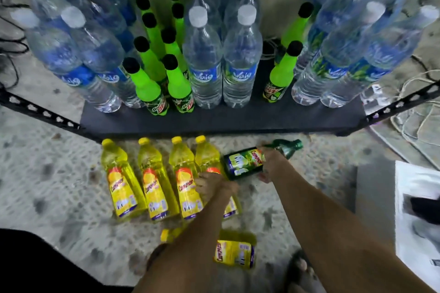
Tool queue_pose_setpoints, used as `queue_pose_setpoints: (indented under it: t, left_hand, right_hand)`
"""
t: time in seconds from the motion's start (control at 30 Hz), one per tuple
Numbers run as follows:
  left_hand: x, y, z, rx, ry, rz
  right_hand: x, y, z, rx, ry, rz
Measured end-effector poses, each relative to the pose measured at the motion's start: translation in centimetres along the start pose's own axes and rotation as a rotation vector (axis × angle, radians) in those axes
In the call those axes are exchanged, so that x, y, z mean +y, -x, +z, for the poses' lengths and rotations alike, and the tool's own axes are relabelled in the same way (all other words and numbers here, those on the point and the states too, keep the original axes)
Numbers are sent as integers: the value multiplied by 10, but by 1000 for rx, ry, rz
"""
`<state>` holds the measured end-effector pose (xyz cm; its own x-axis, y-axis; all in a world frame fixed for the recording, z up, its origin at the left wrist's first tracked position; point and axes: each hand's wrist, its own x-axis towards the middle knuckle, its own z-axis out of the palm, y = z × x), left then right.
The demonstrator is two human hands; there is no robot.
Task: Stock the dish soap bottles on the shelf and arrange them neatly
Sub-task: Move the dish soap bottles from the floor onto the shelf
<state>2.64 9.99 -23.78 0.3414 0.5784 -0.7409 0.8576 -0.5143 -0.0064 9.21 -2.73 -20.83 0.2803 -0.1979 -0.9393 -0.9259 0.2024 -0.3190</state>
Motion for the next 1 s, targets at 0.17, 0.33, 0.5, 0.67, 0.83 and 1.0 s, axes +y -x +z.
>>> queue_pose_setpoints:
  t: [0.17,0.33,0.5,0.67,0.83,1.0]
  left_hand:
    - [0,-4,14,115,143,-9]
    - [-4,3,17,-75,339,111]
    - [-19,21,-8,-65,340,293]
    - [-40,63,-31,-50,388,502]
    - [-52,130,-90,-66,420,749]
    - [-51,226,-203,94,571,1046]
  right_hand:
    - [-1,-25,-14,17,-70,110]
    - [19,-29,-57,24,-109,143]
    - [36,-5,-106,133,-199,-43]
    - [10,91,-134,254,-117,-410]
    - [-11,193,-158,218,166,-841]
    - [-41,335,-178,249,252,-1204]
